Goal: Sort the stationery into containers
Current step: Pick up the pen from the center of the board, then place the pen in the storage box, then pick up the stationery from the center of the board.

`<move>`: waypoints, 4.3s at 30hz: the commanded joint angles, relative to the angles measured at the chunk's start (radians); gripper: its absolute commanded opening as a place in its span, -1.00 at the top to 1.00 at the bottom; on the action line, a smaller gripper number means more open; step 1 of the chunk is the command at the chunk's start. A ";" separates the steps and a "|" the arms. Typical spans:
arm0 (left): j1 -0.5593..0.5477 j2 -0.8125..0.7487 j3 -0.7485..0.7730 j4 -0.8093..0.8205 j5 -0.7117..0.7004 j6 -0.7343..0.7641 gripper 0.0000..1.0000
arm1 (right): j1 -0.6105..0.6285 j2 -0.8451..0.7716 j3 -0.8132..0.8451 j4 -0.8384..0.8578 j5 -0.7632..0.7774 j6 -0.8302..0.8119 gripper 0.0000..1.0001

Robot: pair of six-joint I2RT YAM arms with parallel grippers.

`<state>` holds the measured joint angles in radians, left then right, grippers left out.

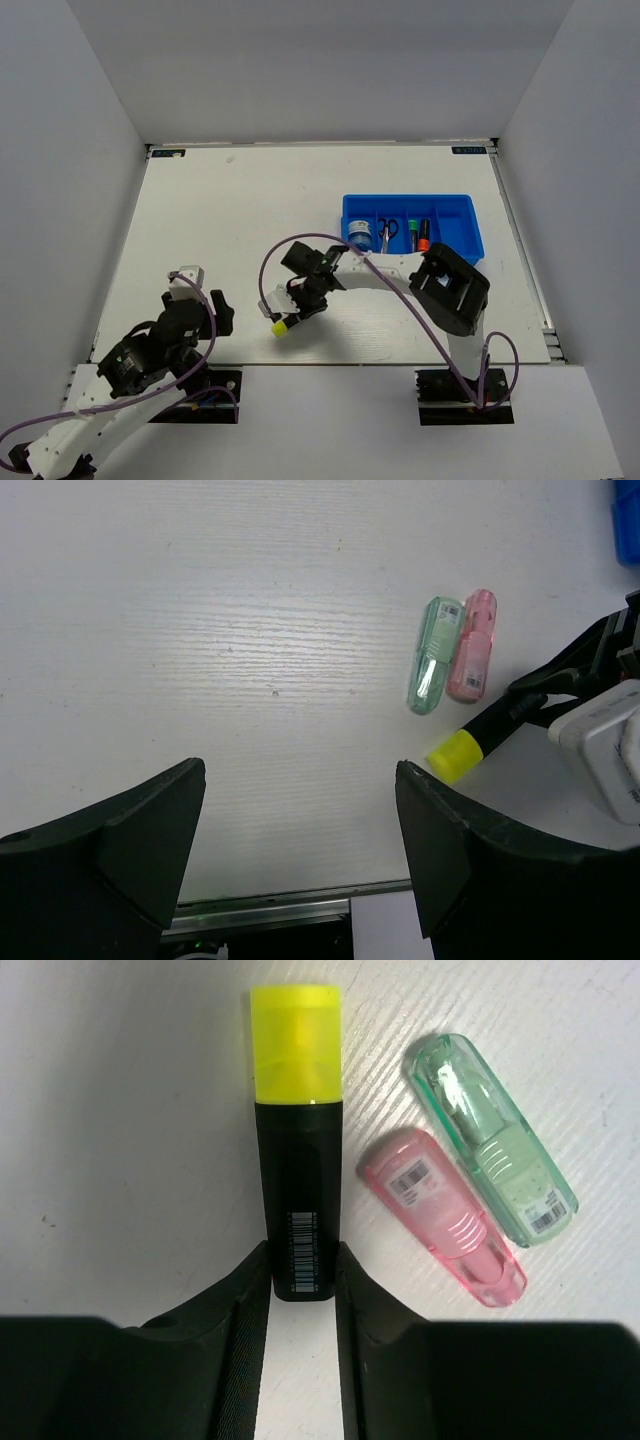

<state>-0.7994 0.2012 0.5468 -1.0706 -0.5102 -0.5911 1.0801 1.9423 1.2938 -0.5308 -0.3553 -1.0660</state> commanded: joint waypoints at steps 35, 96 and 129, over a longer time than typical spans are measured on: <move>0.019 0.596 0.129 0.300 0.206 0.119 -0.74 | -0.440 -0.692 -0.315 0.153 0.817 0.570 1.00; 0.158 1.363 0.249 0.532 0.382 0.248 -0.19 | -0.931 -0.747 -0.329 -0.009 0.213 1.025 -0.64; -0.009 1.438 0.880 0.746 0.613 0.226 1.00 | -1.014 -1.067 -0.493 0.176 0.452 1.153 1.00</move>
<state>-0.7975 1.5486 1.3777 -0.4957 -0.0143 -0.3492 0.0769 0.9459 0.8352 -0.4793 -0.0689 0.0238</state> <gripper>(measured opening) 0.398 0.001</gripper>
